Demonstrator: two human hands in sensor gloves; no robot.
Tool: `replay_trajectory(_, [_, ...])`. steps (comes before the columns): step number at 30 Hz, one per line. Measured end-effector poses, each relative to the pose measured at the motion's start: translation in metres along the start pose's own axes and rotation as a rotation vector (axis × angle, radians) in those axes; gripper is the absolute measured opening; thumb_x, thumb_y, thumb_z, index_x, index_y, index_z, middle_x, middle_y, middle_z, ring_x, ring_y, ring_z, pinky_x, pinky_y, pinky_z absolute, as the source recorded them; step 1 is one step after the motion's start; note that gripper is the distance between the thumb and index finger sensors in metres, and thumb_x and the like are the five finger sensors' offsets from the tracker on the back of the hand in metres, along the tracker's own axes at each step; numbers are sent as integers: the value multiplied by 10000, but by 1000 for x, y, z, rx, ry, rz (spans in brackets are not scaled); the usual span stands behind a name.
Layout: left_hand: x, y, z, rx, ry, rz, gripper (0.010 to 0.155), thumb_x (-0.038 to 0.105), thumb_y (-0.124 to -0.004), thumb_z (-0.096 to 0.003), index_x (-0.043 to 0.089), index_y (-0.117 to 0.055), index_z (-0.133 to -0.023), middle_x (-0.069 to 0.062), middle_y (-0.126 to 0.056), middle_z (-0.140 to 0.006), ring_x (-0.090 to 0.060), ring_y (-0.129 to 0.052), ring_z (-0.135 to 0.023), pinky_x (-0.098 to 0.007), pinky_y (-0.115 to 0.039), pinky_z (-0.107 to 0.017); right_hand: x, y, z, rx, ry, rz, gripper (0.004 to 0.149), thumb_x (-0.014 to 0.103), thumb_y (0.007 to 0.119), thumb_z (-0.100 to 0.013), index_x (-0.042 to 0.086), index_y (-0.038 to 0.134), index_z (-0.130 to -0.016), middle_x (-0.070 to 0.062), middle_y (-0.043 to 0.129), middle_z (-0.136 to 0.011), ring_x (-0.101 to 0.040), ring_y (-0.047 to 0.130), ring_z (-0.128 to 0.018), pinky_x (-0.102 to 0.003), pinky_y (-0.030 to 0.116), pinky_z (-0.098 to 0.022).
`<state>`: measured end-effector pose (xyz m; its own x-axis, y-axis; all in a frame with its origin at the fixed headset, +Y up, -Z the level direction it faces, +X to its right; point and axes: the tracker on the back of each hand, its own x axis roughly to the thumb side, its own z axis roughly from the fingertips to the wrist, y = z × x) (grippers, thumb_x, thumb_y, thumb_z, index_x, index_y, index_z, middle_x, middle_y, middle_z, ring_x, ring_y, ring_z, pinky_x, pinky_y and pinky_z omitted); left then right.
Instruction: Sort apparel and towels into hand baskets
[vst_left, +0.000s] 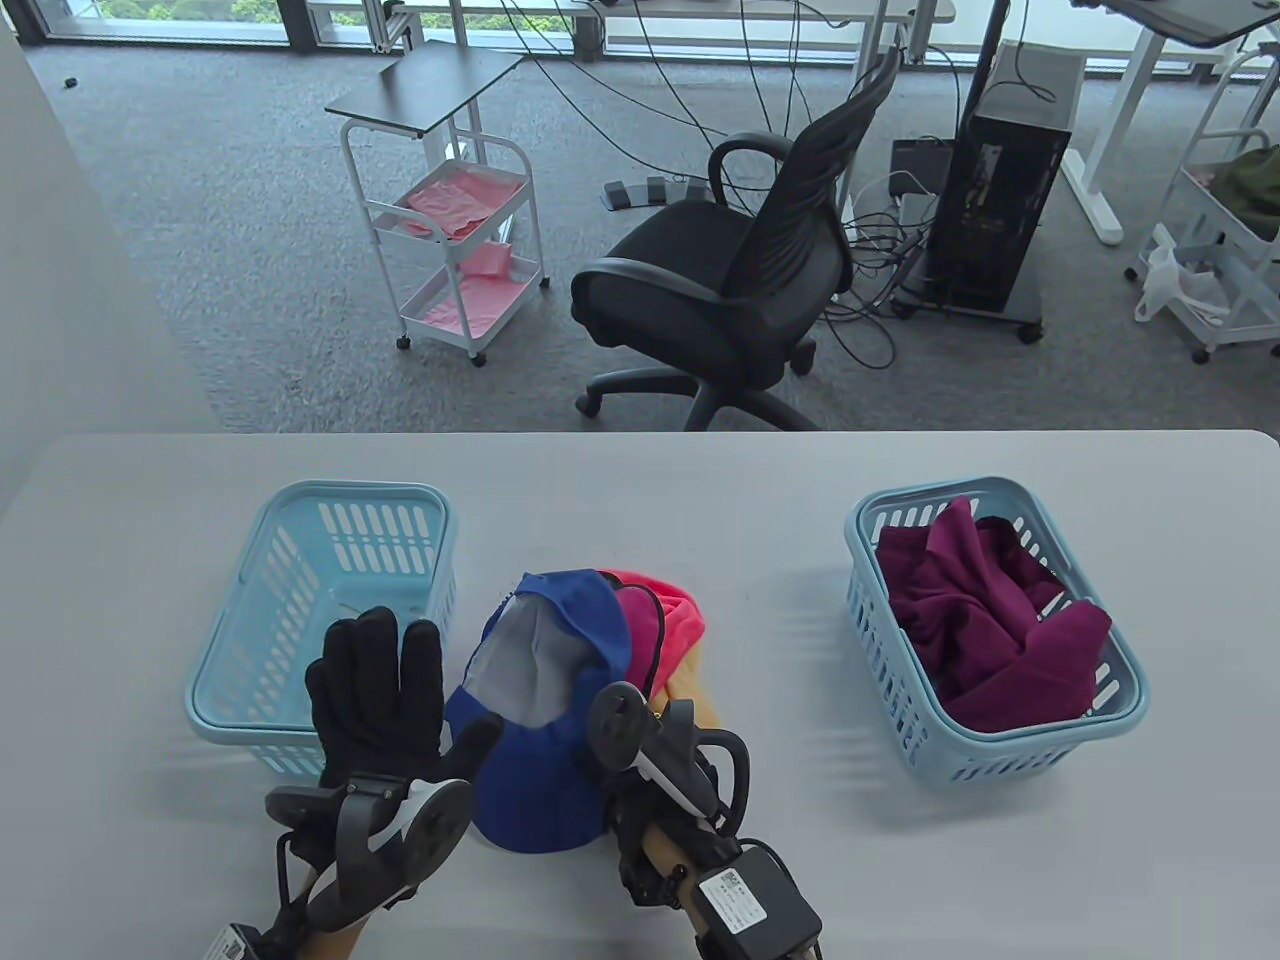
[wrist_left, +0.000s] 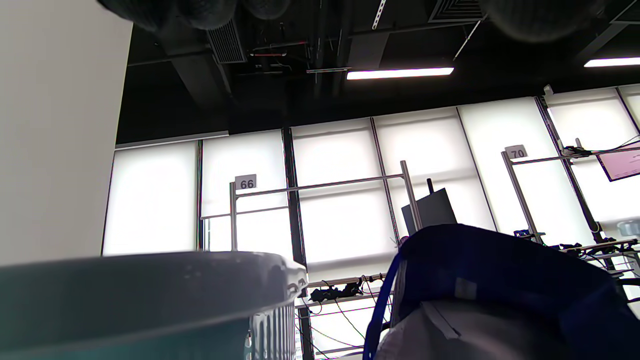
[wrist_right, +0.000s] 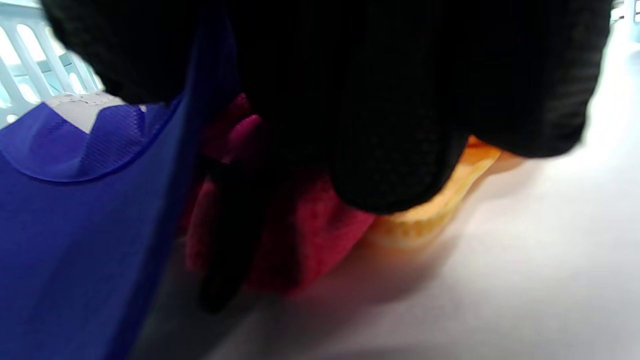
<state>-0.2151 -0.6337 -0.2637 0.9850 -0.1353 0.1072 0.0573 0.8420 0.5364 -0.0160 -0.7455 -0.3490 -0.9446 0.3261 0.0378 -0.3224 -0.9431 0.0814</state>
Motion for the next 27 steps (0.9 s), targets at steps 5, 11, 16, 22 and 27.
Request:
replay_trajectory(5, [0, 0, 0, -3, -1, 1, 964, 670, -608, -453, 114, -195, -1125, -327, -261, -1164, -624, -437, -1053, -707, -503, -741, -7, 1, -3, 14, 7, -107, 452, 469, 837, -350, 138, 884, -655, -63, 1032, -469, -202, 1096, -264, -351, 963, -198])
replay_trajectory(11, [1, 0, 0, -1, -6, 2, 965, 669, -608, -453, 113, -196, -1125, -329, -264, -1162, -622, -439, -1054, -707, -504, -741, -13, -5, -3, 16, 14, -206, 408, 435, 847, -356, 146, 901, -639, -65, 1042, -452, -198, 1103, -250, -347, 967, -188])
replay_trajectory(16, [0, 0, 0, 1, -1, 3, 968, 669, -608, -452, 109, -194, -1125, -328, -263, -1162, -622, -440, -1053, -706, -506, -741, -19, -21, 1, -40, 4, -312, 373, 401, 868, -360, 178, 901, -657, -84, 1035, -522, -238, 1110, -333, -380, 970, -250])
replay_trajectory(22, [-1, 1, 0, 9, 1, 6, 967, 669, -607, -453, 107, -197, -1125, -328, -264, -1162, -621, -440, -1054, -705, -506, -740, -31, -53, 7, -167, -11, -410, 377, 370, 870, -363, 172, 893, -683, -91, 1035, -534, -248, 1110, -346, -389, 969, -260])
replay_trajectory(27, [-2, 3, 0, 22, 3, 13, 967, 669, -607, -453, 108, -196, -1124, -327, -264, -1162, -622, -442, -1053, -705, -507, -740, -44, -92, 13, -324, -16, -435, 390, 361, 862, -369, 175, 877, -712, -79, 1032, -543, -248, 1108, -361, -391, 966, -275])
